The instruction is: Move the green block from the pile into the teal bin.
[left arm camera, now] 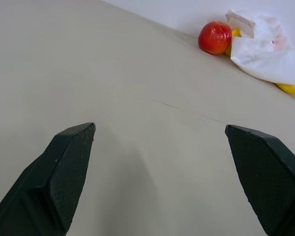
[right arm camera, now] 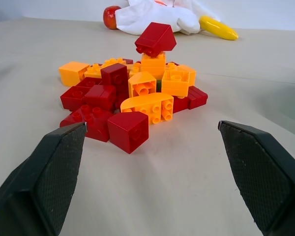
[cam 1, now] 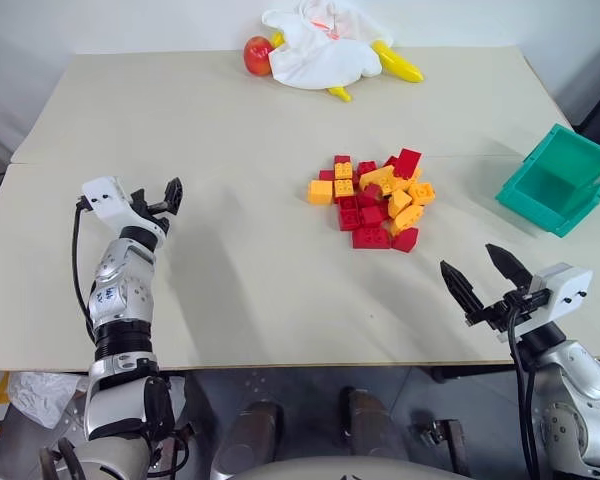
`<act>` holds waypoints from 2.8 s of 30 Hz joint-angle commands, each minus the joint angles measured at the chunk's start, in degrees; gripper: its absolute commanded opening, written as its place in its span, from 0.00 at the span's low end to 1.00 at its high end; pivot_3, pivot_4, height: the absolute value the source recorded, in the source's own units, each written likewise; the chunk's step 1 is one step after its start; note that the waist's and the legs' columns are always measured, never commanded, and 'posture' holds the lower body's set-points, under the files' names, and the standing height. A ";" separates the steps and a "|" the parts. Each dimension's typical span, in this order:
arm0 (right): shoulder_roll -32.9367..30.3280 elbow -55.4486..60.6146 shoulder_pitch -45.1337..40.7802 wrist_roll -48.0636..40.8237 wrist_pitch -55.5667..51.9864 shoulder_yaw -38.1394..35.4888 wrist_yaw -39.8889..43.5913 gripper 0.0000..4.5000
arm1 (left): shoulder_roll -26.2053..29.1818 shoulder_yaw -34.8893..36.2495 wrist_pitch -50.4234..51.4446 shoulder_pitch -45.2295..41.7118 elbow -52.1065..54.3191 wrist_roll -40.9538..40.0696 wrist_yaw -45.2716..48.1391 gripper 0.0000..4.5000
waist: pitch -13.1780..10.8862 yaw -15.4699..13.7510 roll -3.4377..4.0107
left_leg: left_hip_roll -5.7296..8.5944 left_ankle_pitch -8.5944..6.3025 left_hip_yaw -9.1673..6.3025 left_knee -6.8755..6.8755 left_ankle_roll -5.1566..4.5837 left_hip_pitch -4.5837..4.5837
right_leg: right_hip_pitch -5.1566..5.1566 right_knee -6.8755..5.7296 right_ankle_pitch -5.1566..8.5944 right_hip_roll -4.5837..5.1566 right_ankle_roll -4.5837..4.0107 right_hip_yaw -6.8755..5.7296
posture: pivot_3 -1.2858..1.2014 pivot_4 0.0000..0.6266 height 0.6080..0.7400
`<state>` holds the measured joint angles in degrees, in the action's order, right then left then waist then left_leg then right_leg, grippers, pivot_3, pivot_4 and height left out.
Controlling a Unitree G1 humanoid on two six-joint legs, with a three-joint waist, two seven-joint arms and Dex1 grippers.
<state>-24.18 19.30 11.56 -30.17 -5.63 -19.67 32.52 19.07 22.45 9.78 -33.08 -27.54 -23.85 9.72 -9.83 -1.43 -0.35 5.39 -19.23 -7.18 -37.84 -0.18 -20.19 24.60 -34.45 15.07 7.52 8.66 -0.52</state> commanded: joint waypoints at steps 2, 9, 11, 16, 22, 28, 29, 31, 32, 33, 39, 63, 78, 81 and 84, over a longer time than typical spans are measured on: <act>-0.90 1.16 -0.11 0.16 0.06 -1.06 -0.04 0.99 | 2.47 -0.35 -2.27 -0.39 -0.27 2.96 -0.09 1.00 | 0.00 0.08 0.00 | 0.00 0.00 0.01 0.00 0.00 0.01 | 0.00 0.00 0.00 0.00 0.00 0.00 | 0.52 0.24 1.00; -2.71 5.57 -0.19 1.23 -4.39 -1.28 -3.50 0.99 | 5.46 -1.22 -3.49 -2.27 -3.64 4.06 4.93 1.00 | 0.00 0.01 0.00 | 0.00 0.00 0.01 0.00 0.00 0.00 | 0.02 -0.01 0.00 0.00 0.00 0.01 | 0.52 0.24 1.00; -4.27 8.77 -0.50 0.46 -7.32 -1.26 -4.16 0.99 | 7.01 -4.06 -5.56 -3.21 -4.73 6.11 9.73 1.00 | 0.00 0.00 0.00 | 0.01 0.00 0.02 -0.01 0.00 0.00 | 0.02 -0.02 0.00 0.01 0.00 0.01 | 0.52 0.24 1.00; -9.50 18.78 -4.42 -6.19 -22.43 1.85 -7.71 0.99 | 9.61 -13.64 -14.76 -3.52 -6.52 8.91 31.92 1.00 | 0.00 0.01 0.01 | 0.02 -0.02 0.04 -0.06 -0.03 -0.02 | 0.01 0.01 -0.01 0.04 0.00 0.00 | 0.52 0.24 1.00; -10.34 21.74 -16.02 -4.54 -32.62 9.42 -13.60 0.99 | 10.32 -15.88 -25.58 -5.60 -11.61 6.12 51.72 1.00 | -0.01 0.36 -0.01 | -0.08 -0.05 0.10 -0.06 -0.01 -0.05 | 0.05 0.05 -0.04 0.00 -0.07 -0.02 | 0.52 0.24 1.00; -6.69 20.63 -26.70 -4.30 -40.73 16.25 -18.64 0.99 | 10.31 -15.48 -24.71 -10.27 -18.88 1.88 71.72 1.00 | -0.01 0.18 -0.01 | -0.07 -0.07 0.03 -0.10 -0.05 -0.13 | 0.08 0.05 -0.06 0.02 -0.08 -0.12 | 0.52 0.24 1.00; -5.32 19.15 -29.73 -3.13 -41.90 18.51 -19.79 0.99 | 10.30 -15.01 -25.25 -11.86 -20.71 1.29 74.68 1.00 | -0.02 0.24 -0.02 | -0.07 -0.08 0.04 -0.11 -0.06 -0.17 | 0.10 -0.01 -0.07 0.02 -0.06 -0.12 | 0.52 0.24 1.00; -3.73 16.65 -33.84 -0.89 -44.30 21.81 -21.48 0.99 | 10.34 -14.52 -25.81 -14.11 -23.68 1.21 77.70 1.00 | -0.02 0.28 -0.03 | -0.06 -0.09 0.04 -0.21 -0.09 -0.26 | 0.16 -0.08 -0.09 0.02 -0.03 -0.15 | 0.52 0.24 1.00; -3.14 14.65 -35.63 0.71 -45.33 23.63 -22.22 0.99 | 10.19 -14.26 -25.49 -14.72 -24.57 0.93 79.01 1.00 | -0.01 0.32 -0.03 | -0.05 -0.09 0.03 -0.23 -0.09 -0.32 | 0.22 -0.09 -0.11 0.03 -0.01 -0.15 | 0.52 0.24 1.00; -2.49 12.19 -37.51 2.57 -45.75 25.56 -22.74 0.99 | 9.80 -13.53 -25.58 -15.25 -25.34 0.23 80.32 1.00 | -0.01 0.38 -0.03 | -0.05 -0.09 0.04 -0.24 -0.09 -0.32 | 0.21 -0.09 -0.11 0.02 -0.02 -0.16 | 0.52 0.24 1.00; 6.67 -0.39 -47.18 9.08 -43.10 29.60 -25.75 0.66 | 8.05 -11.03 -27.75 -16.67 -26.58 -1.12 79.60 1.00 | -0.01 1.73 -0.03 | -0.01 -0.09 0.07 -0.28 -0.10 -0.70 | 0.76 -0.35 -0.11 0.06 -0.02 -0.12 | 0.52 0.24 1.00; 10.04 -40.35 -61.07 25.18 -26.24 20.36 -30.42 0.00 | 8.03 -10.00 -28.52 -15.65 -25.12 -0.12 74.82 1.00 | -0.01 4.65 -0.02 | 0.00 -0.05 0.04 -0.50 -0.03 -1.01 | 1.12 -0.68 -0.12 0.06 -0.04 -0.07 | 0.52 0.24 1.00; 6.72 -34.74 -58.69 26.08 -26.87 24.00 -17.04 0.00 | 6.79 -10.31 -29.07 -14.98 -24.65 0.18 72.87 1.00 | -0.01 4.69 -0.02 | 0.00 -0.06 0.23 -0.75 -0.03 -0.99 | 1.16 -0.94 -0.12 0.05 -0.04 0.09 | 0.52 0.24 1.00; 8.77 -35.19 -59.60 25.88 -27.38 25.27 -14.55 0.00 | 6.46 -10.33 -29.13 -14.85 -24.38 0.13 72.66 1.00 | -0.01 4.61 -0.02 | 0.02 -0.06 0.24 -0.87 -0.03 -1.00 | 1.16 -1.03 -0.12 0.06 -0.04 0.11 | 0.52 0.24 1.00; 9.60 -30.20 -58.46 24.02 -30.56 27.73 -9.06 0.00 | 6.39 -10.27 -29.12 -14.55 -23.94 0.02 72.47 1.00 | -0.01 4.56 -0.02 | 0.02 -0.06 0.22 -0.94 -0.03 -1.01 | 1.16 -1.07 -0.12 0.06 -0.04 0.11 | 0.52 0.24 1.00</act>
<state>-14.90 -15.72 -46.74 -4.24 -34.82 6.78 20.09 25.30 11.80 -18.74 -47.97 -53.68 -23.93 82.36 -9.84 3.13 -0.37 5.41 -19.29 -6.97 -38.79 -0.22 -21.22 25.76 -35.52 14.95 7.59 8.62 -0.41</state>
